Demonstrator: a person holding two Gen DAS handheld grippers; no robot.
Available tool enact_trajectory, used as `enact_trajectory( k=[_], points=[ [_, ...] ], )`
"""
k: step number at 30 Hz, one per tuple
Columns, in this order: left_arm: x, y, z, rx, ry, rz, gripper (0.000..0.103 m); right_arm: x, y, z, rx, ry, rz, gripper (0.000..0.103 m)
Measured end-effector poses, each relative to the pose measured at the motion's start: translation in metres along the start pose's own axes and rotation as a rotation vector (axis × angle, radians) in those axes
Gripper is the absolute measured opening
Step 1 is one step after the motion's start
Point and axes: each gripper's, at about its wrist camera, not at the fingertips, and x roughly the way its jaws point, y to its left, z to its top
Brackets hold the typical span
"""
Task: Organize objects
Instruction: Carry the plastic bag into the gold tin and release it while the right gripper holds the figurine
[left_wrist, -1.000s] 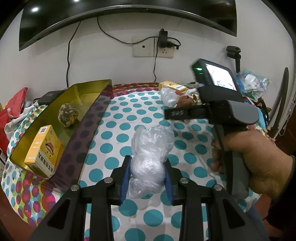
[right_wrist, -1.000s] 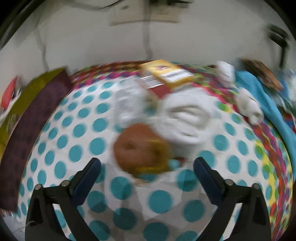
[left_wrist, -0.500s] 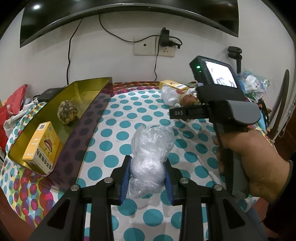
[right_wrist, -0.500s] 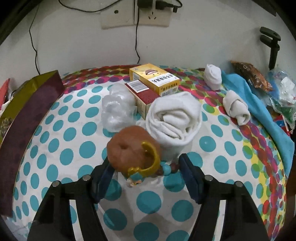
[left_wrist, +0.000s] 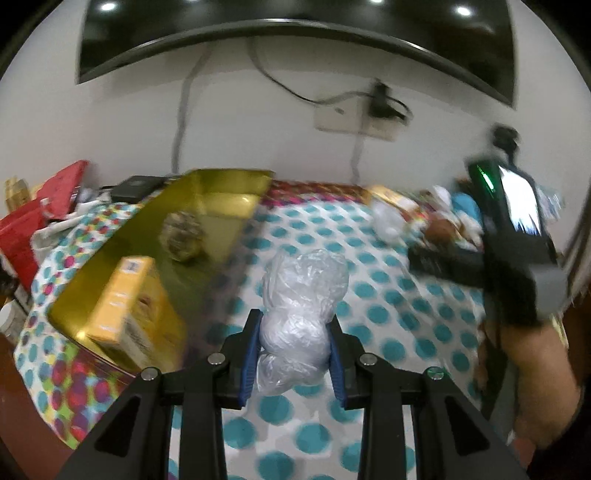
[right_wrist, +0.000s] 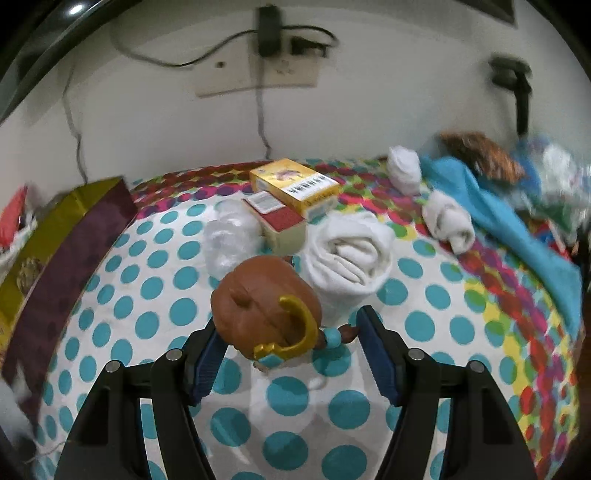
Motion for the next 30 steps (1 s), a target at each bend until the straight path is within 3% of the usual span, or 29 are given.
enact_trajectory(
  k=[3, 5, 9, 19, 22, 23, 24, 26, 30],
  points=[
    [-0.003, 0.025, 0.019, -0.053, -0.03, 0.054, 0.033, -0.007, 0.013, 0.0, -0.073, -0.038, -0.011, 0.066],
    [0.005, 0.042, 0.029, -0.065, -0.013, 0.109, 0.033, -0.011, 0.019, 0.0, -0.105, -0.054, -0.014, 0.066],
    [0.016, 0.068, 0.037, -0.122, 0.017, 0.139, 0.033, -0.011, 0.018, 0.0, -0.101, -0.057, -0.002, 0.066],
    [0.06, 0.07, 0.042, -0.088, 0.101, 0.215, 0.033, -0.004, 0.004, 0.003, -0.03, -0.015, 0.038, 0.066],
    [0.063, 0.072, 0.045, -0.099, 0.107, 0.171, 0.036, -0.004, 0.004, 0.003, -0.03, -0.017, 0.041, 0.066],
    [0.061, 0.072, 0.045, -0.1, 0.097, 0.17, 0.039, -0.004, 0.003, 0.003, -0.029, -0.018, 0.043, 0.066],
    [0.057, 0.071, 0.044, -0.101, 0.074, 0.165, 0.05, -0.004, 0.004, 0.003, -0.029, -0.017, 0.039, 0.066],
    [0.047, 0.07, 0.044, -0.099, 0.043, 0.167, 0.063, -0.004, 0.004, 0.003, -0.029, -0.016, 0.04, 0.066],
    [0.01, 0.069, 0.035, -0.105, -0.025, 0.165, 0.068, -0.001, 0.005, 0.004, -0.029, 0.0, 0.041, 0.067]
  ],
)
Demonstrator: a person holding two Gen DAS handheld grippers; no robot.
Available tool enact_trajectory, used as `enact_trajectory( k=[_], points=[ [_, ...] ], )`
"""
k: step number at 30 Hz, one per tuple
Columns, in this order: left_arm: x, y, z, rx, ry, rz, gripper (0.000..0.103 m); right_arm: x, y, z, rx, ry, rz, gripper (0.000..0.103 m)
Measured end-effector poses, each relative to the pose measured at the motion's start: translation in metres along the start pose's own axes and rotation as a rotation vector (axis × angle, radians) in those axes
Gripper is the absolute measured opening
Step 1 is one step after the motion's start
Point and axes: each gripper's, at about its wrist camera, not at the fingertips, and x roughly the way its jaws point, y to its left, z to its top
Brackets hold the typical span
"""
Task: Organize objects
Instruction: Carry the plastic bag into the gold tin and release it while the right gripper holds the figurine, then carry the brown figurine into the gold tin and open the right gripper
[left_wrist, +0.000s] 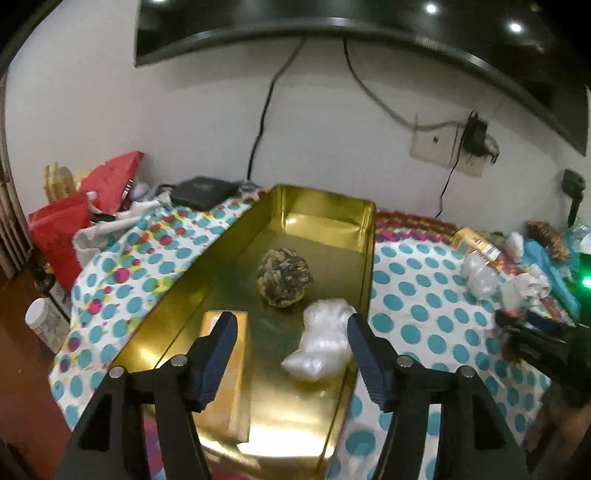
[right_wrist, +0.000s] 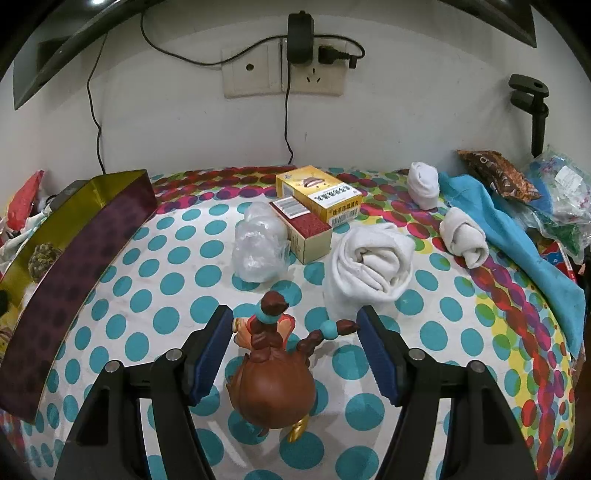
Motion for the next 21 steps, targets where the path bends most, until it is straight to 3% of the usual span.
enact_trajectory(
  k=[4, 10, 13, 14, 15, 16, 17, 21],
  points=[
    [-0.034, 0.005, -0.019, -0.045, -0.035, -0.039, 0.073, 0.023, -0.003, 0.001, 0.023, 0.124, 0.02, 0.07],
    [-0.042, -0.008, -0.051, -0.042, -0.032, -0.114, 0.073, 0.028, 0.011, 0.0, -0.043, 0.158, 0.007, 0.096],
    [-0.04, -0.018, -0.058, -0.014, -0.028, -0.135, 0.073, 0.029, 0.008, -0.001, -0.023, 0.172, 0.03, 0.101],
    [-0.041, -0.021, -0.059, -0.007, -0.031, -0.136, 0.073, 0.028, 0.009, -0.002, -0.027, 0.17, 0.031, 0.1],
    [-0.043, -0.023, -0.061, -0.005, -0.031, -0.145, 0.073, 0.026, 0.008, -0.003, -0.028, 0.167, 0.032, 0.088],
    [-0.045, -0.025, -0.062, -0.003, -0.035, -0.158, 0.073, 0.022, 0.007, -0.004, -0.025, 0.149, 0.026, 0.062],
    [-0.047, -0.026, -0.062, 0.004, -0.042, -0.17, 0.073, 0.018, 0.005, -0.005, -0.018, 0.132, 0.013, 0.054],
    [-0.056, -0.023, -0.06, -0.018, -0.079, -0.176, 0.073, 0.012, -0.004, -0.006, 0.005, 0.104, 0.029, 0.053]
  ],
)
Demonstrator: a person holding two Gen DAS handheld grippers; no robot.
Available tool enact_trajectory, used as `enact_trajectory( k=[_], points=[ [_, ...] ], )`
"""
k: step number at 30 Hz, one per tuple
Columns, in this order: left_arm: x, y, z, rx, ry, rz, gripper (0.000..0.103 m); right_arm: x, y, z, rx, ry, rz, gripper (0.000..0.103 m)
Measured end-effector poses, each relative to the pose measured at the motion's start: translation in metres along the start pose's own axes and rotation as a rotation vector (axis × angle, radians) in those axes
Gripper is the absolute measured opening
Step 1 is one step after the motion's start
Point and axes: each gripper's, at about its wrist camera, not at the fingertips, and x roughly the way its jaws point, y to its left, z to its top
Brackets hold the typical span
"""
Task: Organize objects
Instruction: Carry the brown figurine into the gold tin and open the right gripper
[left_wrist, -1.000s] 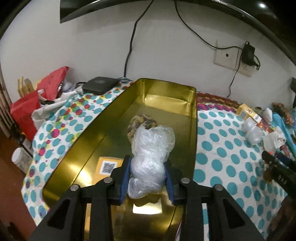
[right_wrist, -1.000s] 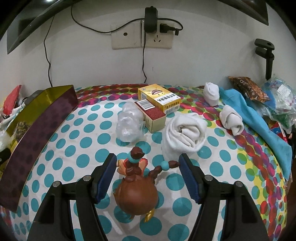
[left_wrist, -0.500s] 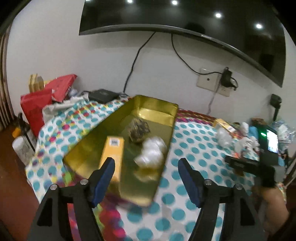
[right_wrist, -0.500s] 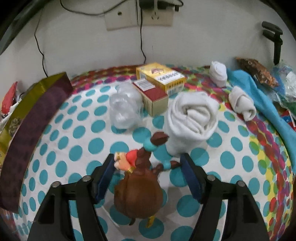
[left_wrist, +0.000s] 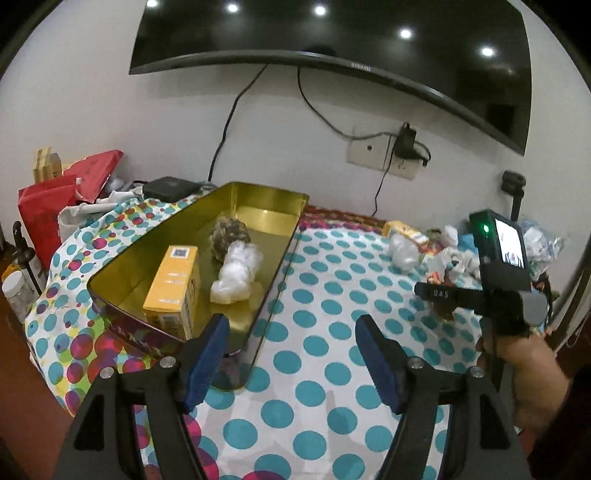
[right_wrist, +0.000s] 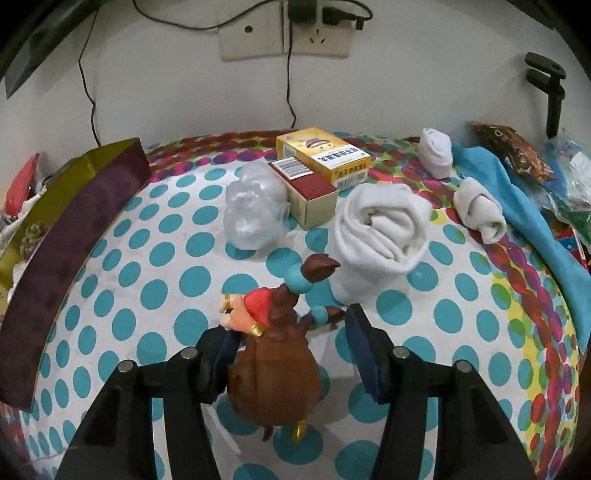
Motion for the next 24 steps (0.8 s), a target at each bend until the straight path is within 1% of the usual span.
enact_trajectory(
  k=[3, 6, 8, 10, 12, 14, 17, 19, 21, 24],
  points=[
    [0.0, 0.005, 0.002, -0.015, -0.006, 0.01, 0.073, -0.014, -0.003, -0.002, 0.005, -0.076, -0.003, 0.053],
    [0.002, 0.011, 0.003, -0.027, -0.001, 0.039, 0.073, -0.024, 0.011, -0.006, -0.072, -0.12, -0.026, 0.053],
    [0.003, 0.016, 0.004, -0.038, -0.002, 0.077, 0.073, -0.026, 0.023, -0.007, -0.132, -0.142, -0.052, 0.053],
    [0.003, 0.021, 0.005, -0.047, -0.007, 0.143, 0.073, -0.028, 0.035, -0.008, -0.193, -0.165, -0.076, 0.053],
    [0.003, 0.024, 0.004, -0.045, -0.012, 0.189, 0.073, -0.034, 0.046, -0.012, -0.252, -0.2, -0.09, 0.053],
    [0.003, 0.03, 0.005, -0.055, -0.014, 0.226, 0.073, -0.038, 0.056, -0.014, -0.283, -0.201, -0.061, 0.053],
    [-0.003, 0.045, 0.007, -0.101, -0.039, 0.284, 0.073, -0.049, 0.078, -0.013, -0.303, -0.216, -0.004, 0.053],
    [-0.006, 0.055, 0.009, -0.135, -0.051, 0.311, 0.073, -0.062, 0.097, -0.006, -0.299, -0.235, 0.06, 0.053],
    [-0.006, 0.065, 0.009, -0.17, -0.043, 0.338, 0.073, -0.073, 0.122, 0.002, -0.308, -0.243, 0.129, 0.053],
    [-0.004, 0.076, 0.009, -0.201, -0.022, 0.364, 0.073, -0.081, 0.159, 0.006, -0.362, -0.256, 0.189, 0.053]
  ],
)
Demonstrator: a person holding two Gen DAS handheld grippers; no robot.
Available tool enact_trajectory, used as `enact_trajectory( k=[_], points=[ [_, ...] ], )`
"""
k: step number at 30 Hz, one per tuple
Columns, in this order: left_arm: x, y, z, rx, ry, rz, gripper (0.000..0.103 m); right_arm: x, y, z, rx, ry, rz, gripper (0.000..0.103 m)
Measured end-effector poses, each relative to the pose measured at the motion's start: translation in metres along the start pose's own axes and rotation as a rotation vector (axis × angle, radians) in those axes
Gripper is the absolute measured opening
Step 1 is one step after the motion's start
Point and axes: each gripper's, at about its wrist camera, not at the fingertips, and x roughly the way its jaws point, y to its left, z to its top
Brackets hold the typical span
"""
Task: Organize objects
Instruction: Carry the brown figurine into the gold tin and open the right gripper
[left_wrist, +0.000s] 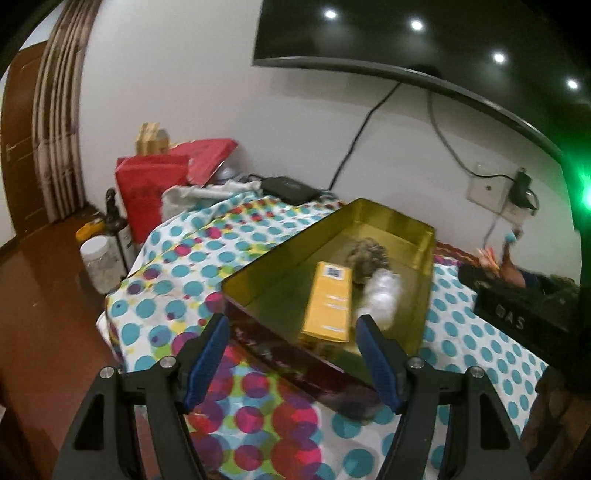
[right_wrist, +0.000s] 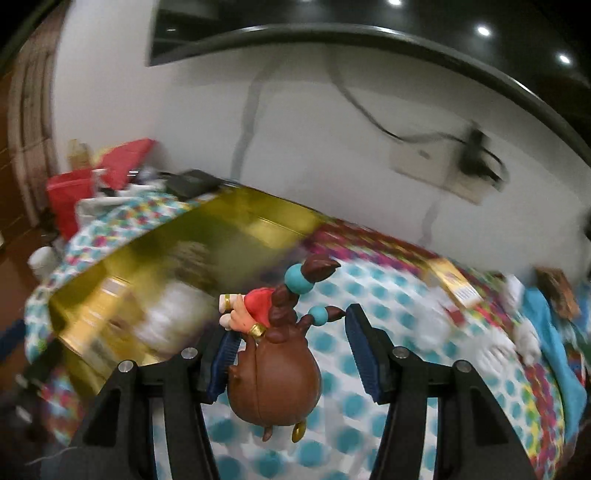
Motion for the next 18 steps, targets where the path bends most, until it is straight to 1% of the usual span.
enact_trajectory(
  k=[1, 3, 6, 12, 14, 18],
  points=[
    [0.001, 0.002, 0.0, -0.008, 0.006, 0.008, 0.073, 0.002, 0.015, 0.006, -0.03, -0.006, 0.019, 0.053],
    [0.003, 0.009, 0.002, -0.031, 0.021, 0.019, 0.073, 0.005, 0.04, 0.014, -0.078, -0.026, 0.031, 0.053],
    [0.004, 0.017, 0.005, -0.049, 0.023, 0.028, 0.073, 0.016, 0.066, 0.021, -0.108, -0.016, 0.059, 0.053],
    [0.009, 0.03, 0.009, -0.084, 0.041, 0.051, 0.073, 0.035, 0.095, 0.025, -0.117, 0.014, 0.118, 0.054],
    [0.01, 0.032, 0.01, -0.085, 0.038, 0.058, 0.073, 0.042, 0.101, 0.026, -0.119, 0.025, 0.12, 0.054],
    [0.013, 0.033, 0.009, -0.086, 0.04, 0.064, 0.073, 0.058, 0.106, 0.029, -0.108, 0.058, 0.17, 0.055]
  ],
)
